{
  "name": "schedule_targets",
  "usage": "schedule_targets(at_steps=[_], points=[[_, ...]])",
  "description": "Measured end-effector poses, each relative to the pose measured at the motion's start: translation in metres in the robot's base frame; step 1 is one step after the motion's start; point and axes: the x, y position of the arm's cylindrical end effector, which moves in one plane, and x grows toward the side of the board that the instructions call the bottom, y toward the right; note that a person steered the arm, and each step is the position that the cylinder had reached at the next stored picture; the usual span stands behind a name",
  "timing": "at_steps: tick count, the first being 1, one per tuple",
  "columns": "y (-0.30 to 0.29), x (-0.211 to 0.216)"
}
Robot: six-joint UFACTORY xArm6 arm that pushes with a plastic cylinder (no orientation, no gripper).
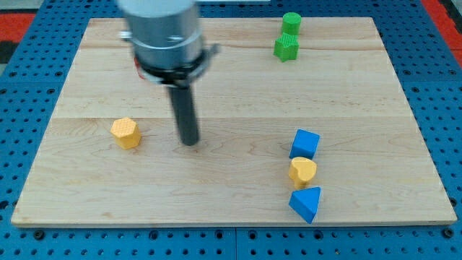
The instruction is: Push the yellow heart to the center
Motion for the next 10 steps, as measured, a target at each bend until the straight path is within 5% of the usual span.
schedule_targets(at_steps=[3, 8, 10], points=[[0.094, 0.046], [0.215, 0.041], [0.152, 0.081]])
